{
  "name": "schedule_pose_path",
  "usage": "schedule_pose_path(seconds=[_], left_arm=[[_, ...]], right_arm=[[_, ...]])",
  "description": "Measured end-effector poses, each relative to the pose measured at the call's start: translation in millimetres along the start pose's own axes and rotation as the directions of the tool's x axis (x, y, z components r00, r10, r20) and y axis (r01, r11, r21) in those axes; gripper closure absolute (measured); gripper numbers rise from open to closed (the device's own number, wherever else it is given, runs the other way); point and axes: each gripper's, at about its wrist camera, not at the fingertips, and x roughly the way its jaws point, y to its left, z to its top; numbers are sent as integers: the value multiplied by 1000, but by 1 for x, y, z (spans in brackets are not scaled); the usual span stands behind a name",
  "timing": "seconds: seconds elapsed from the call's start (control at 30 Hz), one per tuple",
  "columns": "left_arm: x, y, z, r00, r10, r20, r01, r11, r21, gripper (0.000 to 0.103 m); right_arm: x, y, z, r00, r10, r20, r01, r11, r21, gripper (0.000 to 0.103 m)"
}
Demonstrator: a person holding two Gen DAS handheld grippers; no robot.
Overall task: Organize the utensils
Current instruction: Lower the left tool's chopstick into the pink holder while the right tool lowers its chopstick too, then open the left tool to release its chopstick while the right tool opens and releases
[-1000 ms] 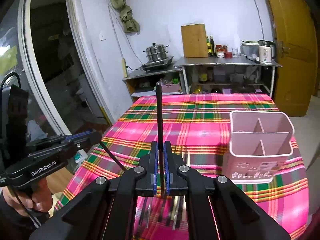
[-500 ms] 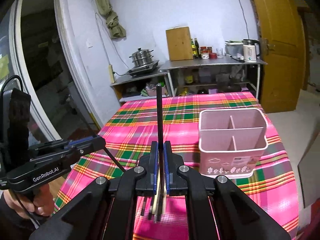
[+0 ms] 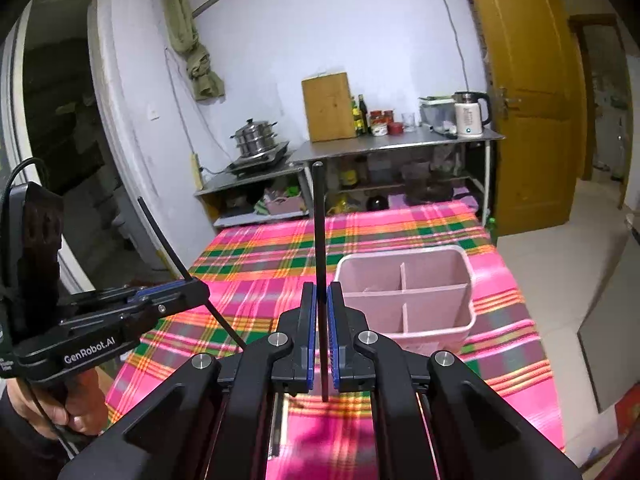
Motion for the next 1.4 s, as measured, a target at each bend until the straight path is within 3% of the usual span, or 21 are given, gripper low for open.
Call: schedule_pose_path(seconds=[0.27, 0.47, 0.87, 1.2, 1.4], left_arm=[[12, -5, 49, 997, -40, 64, 40, 999, -6, 98], [40, -8, 64, 997, -42, 58, 43, 999, -14, 98], [114, 0, 26, 997, 27, -76, -27, 1000, 0, 98], [127, 4, 10, 992, 72, -103, -71, 997, 11, 94], [111, 4, 12, 993, 107, -58, -106, 994, 14, 83]], right_arm=[[0, -18, 39, 997, -40, 65, 39, 999, 9, 97], [14, -31, 57, 995, -59, 78, 57, 998, 22, 97], [85, -58, 20, 994, -76, -79, 81, 995, 64, 97], [102, -70, 3, 986, -92, -141, 104, 991, 86, 97], [91, -70, 3, 986, -112, -124, 123, 989, 85, 91]])
